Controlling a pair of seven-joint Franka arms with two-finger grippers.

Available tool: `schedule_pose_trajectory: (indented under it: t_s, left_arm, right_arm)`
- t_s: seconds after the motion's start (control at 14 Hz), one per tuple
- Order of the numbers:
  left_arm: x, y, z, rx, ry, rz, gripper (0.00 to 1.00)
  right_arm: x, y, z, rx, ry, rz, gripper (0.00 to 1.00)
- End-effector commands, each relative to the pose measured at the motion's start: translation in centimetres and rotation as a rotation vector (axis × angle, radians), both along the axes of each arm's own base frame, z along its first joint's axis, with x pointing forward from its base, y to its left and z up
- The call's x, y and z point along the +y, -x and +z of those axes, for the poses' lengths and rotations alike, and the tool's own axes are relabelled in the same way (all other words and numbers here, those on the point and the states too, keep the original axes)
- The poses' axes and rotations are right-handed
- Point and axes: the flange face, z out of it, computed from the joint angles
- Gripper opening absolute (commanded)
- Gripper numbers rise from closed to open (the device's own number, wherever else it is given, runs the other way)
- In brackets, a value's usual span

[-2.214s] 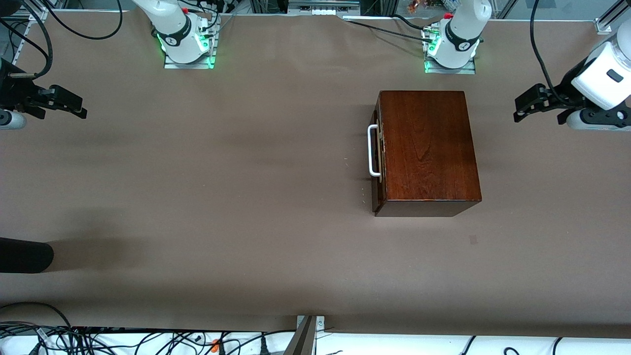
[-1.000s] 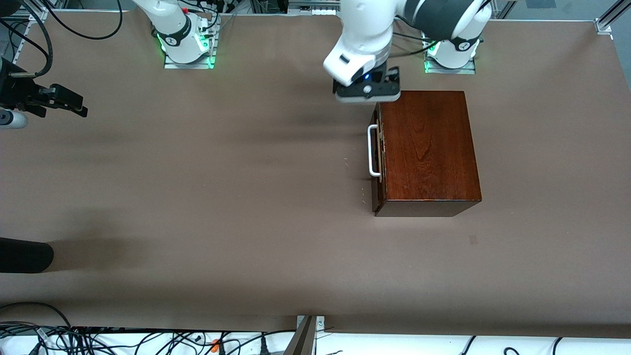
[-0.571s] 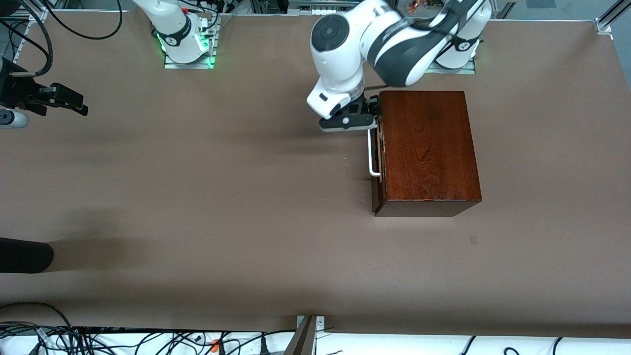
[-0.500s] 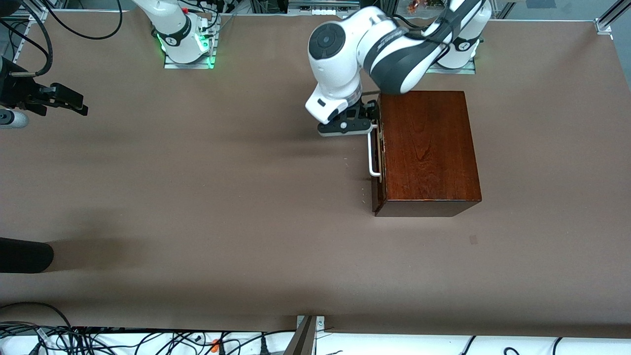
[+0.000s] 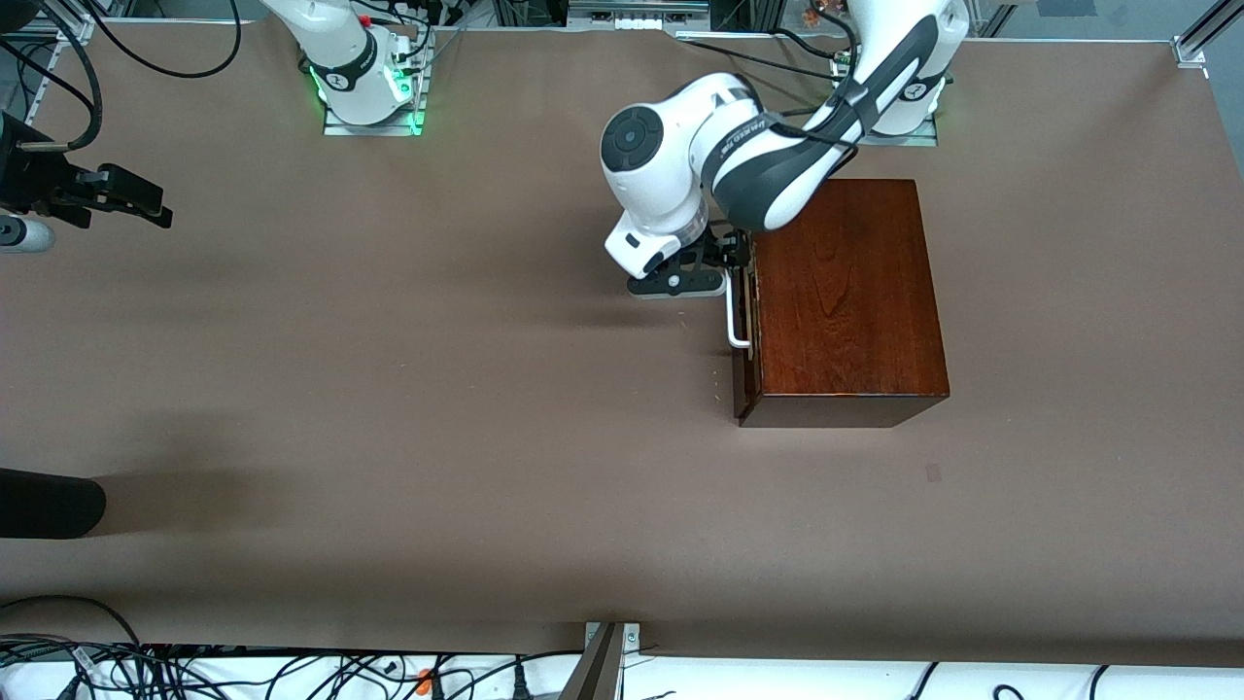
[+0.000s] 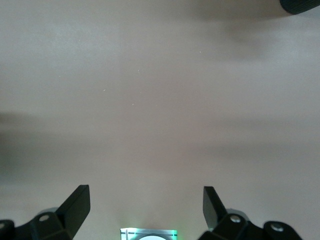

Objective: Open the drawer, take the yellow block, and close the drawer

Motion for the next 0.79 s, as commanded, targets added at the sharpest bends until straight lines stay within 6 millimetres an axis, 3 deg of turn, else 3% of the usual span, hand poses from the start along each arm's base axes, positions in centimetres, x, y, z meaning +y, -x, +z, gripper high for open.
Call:
schedule_pose_trajectory:
  t_s: [0.0,0.71]
  left_arm:
    - [0.1,-0.3,-1.5,-0.028,-0.035,-0.024,1.0]
    - [0.3,-0.5,-4.7,-0.014,-0.057,-0.036,1.0]
  right_arm:
    - [-0.3,-0.2,0.5,0.005,-0.005,0.004,1.0]
    - [-0.3,-0.1,0.5,0.006,-0.006,0.004,1.0]
